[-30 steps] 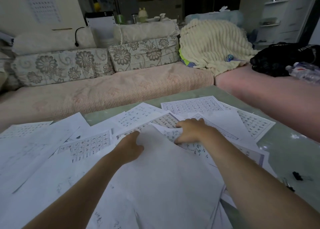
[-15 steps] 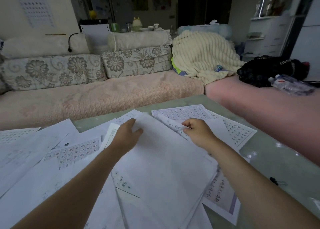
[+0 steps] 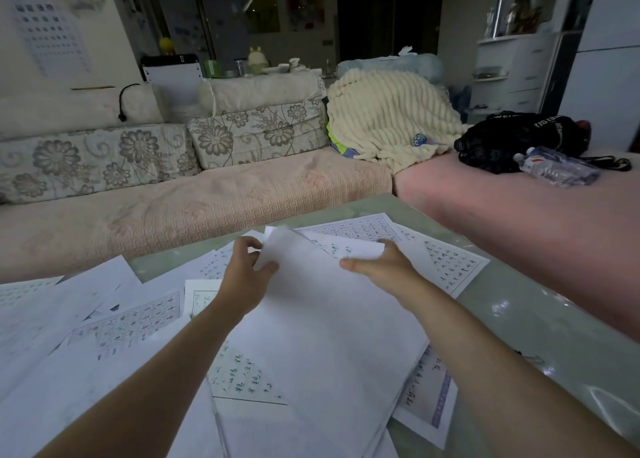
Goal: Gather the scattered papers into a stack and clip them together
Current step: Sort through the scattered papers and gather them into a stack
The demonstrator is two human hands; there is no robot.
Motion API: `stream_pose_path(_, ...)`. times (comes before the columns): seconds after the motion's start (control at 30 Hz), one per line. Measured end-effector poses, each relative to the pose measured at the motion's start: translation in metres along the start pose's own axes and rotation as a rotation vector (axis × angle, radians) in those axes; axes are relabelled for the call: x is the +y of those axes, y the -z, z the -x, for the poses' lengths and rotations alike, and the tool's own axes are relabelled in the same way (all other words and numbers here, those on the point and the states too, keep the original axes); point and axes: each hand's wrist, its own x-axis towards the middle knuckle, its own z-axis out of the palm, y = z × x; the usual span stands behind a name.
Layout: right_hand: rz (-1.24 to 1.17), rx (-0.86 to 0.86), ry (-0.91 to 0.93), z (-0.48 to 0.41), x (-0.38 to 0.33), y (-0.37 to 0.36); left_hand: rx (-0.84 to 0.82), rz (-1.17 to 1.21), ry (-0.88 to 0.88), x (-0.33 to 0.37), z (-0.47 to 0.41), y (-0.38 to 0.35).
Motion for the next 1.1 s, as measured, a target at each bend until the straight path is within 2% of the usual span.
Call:
stream_pose_path(0.1,0.094,-0.074,0.069,0.000,0.006,-0.006,-0.053,-0.031,-0.011,-0.001,0.003,0.002)
stream_pose_path(0.17,0.120,-0.094,0.094,0.002,0.006,-0.009,-0.155,-0.099,-0.009,-0.008,0.001,0.011)
stream_pose_path(0.23,0.135,-0.092,0.107,0.001,0.006,-0.009,-0.295,-0.331,-0.017,-0.016,-0.003,0.027)
stream_pose_path(0.3,0.139,-0.064,0.111,-0.002,0.007,-0.009,-0.387,-0.700,-0.057,-0.024,-0.007,0.047)
stream_pose_path(0.37,0.134,-0.045,0.117,-0.004,0.007,-0.010,-0.374,-0.947,-0.114,-0.031,-0.011,0.062)
stream_pose_path(0.47,0.128,-0.047,0.119,-0.003,0.004,-0.013,-0.356,-1.111,-0.198,-0.038,-0.017,0.068)
stream_pose_path(0.53,0.154,-0.035,0.108,-0.007,0.005,-0.014,-0.298,-1.067,-0.220,-0.043,-0.021,0.068)
stream_pose_path(0.77,0.393,-0.008,0.034,-0.012,0.017,-0.017,0.258,-0.858,-0.052,-0.014,-0.023,0.089)
stream_pose_path(0.83,0.414,-0.010,0.026,-0.007,0.017,-0.022,0.417,-0.716,-0.044,0.005,-0.018,0.100)
stream_pose_path(0.93,0.374,0.002,0.020,0.000,0.013,-0.028,0.641,-0.355,-0.022,0.023,-0.014,0.116)
stream_pose_path(1.0,0.325,0.026,0.005,0.001,0.010,-0.030,0.676,-0.055,0.056,0.030,-0.011,0.118)
stream_pose_path(1.1,0.221,0.052,0.018,0.004,-0.001,-0.029,0.519,0.273,0.214,0.033,0.005,0.104)
